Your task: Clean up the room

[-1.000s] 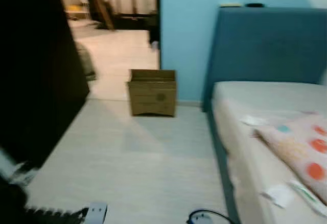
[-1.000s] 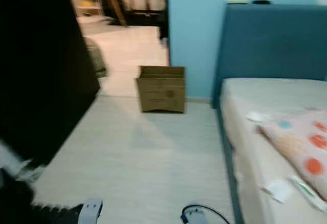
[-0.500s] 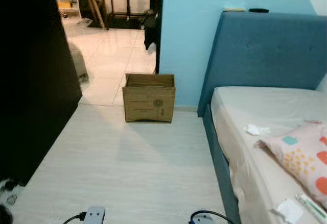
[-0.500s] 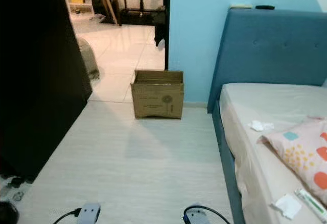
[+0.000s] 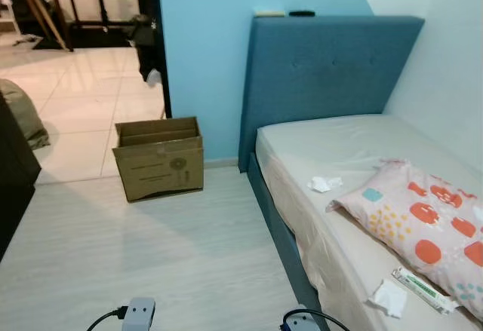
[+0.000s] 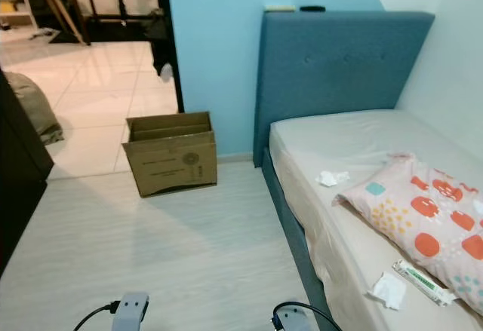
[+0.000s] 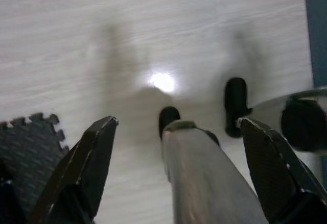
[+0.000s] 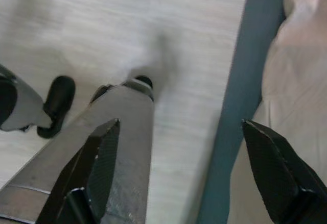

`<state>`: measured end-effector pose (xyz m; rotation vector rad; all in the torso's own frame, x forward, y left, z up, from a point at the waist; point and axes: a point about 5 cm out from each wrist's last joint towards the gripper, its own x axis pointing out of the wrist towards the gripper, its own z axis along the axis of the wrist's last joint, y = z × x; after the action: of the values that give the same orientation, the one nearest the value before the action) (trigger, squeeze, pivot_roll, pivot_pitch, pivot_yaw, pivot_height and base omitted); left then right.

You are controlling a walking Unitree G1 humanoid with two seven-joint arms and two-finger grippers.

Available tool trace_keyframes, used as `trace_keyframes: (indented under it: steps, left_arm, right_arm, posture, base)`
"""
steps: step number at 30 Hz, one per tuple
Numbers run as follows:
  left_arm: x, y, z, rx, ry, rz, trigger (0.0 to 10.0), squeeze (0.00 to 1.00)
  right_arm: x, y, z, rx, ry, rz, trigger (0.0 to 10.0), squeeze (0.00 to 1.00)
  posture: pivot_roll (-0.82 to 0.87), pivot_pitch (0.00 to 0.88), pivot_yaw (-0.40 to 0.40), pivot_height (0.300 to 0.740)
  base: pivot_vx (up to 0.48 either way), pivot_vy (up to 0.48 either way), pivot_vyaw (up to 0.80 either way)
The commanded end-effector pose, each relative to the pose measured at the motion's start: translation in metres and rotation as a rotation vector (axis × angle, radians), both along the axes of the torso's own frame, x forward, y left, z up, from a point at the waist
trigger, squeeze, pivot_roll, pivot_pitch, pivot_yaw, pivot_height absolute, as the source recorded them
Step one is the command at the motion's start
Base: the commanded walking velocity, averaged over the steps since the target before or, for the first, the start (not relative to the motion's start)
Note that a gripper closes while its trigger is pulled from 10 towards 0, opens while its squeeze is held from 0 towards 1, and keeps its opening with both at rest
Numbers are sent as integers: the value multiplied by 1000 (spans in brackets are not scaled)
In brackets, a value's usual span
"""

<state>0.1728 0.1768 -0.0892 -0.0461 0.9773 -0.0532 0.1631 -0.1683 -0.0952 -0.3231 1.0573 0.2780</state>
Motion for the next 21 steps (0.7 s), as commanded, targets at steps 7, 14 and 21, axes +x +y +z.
trace_keyframes:
  steps: [7,14,21]
  left_arm:
    - [-5,1,-2,2,20,1,10000,0]
    - [-4,0,-2,0,21,0,10000,0]
    - [-3,-1,-2,-1,19,-5,10000,0]
  right_arm:
    - [-13,1,-6,-1,57,-6,10000,0]
    - [-13,0,-5,-1,57,-6,10000,0]
    - [-13,-3,-5,-9,58,-6,10000,0]
  posture:
    - [-19,26,-10,740]
    - [-24,21,-12,740]
    - [-30,10,-17,740]
  base:
    - [252,0,0]
    - [251,0,0]
    - [252,0,-571]
